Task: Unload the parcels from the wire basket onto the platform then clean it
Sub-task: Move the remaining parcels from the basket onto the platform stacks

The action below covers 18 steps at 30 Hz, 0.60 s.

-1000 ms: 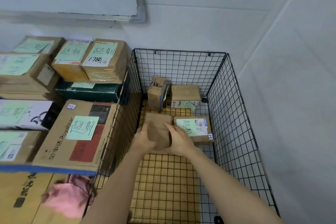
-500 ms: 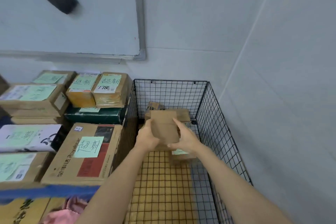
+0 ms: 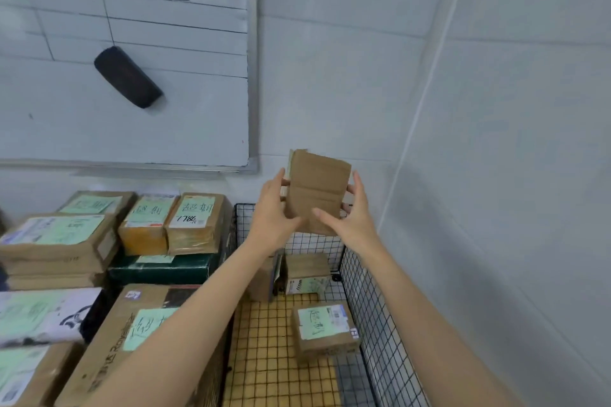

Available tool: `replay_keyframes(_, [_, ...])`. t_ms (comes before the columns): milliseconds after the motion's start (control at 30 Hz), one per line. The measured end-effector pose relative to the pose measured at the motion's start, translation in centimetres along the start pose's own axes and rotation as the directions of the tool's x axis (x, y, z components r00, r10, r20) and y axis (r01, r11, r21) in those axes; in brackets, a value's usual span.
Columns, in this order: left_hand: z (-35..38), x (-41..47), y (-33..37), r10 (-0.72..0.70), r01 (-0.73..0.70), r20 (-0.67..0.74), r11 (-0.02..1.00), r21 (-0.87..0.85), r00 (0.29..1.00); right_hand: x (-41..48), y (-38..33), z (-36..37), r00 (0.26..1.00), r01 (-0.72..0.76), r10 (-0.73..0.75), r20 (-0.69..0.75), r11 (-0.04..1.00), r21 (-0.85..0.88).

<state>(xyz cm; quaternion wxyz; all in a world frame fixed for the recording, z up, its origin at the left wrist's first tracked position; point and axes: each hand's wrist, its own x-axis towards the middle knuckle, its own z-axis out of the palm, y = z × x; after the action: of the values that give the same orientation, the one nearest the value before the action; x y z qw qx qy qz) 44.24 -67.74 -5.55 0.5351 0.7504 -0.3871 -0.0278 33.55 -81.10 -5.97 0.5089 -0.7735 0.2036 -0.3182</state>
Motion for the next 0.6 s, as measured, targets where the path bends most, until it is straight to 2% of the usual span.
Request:
replay_keyframes(100, [-1.3,0.5,1.1,0.016,-0.017,-0.003,0.999,-0.038,1.000,0.1,-1.8,-0.1,0.999,0.026,-0.025,-0.032,0.999,0.026])
replay_keyframes(400, [-3.8,-0.5,1.9,0.013,-0.023,-0.041,0.968,-0.252,0.999,-1.2,-5.3,0.0,0.999,0.054,-0.055,0.003,0.996,0.073])
replay_keyframes(600, [-5.8,-0.4,2.2,0.036,-0.043,-0.030,0.961,-0.272,0.999,-2.1,-7.0,0.2,0.998,0.026,-0.029,0.052,0.999,0.047])
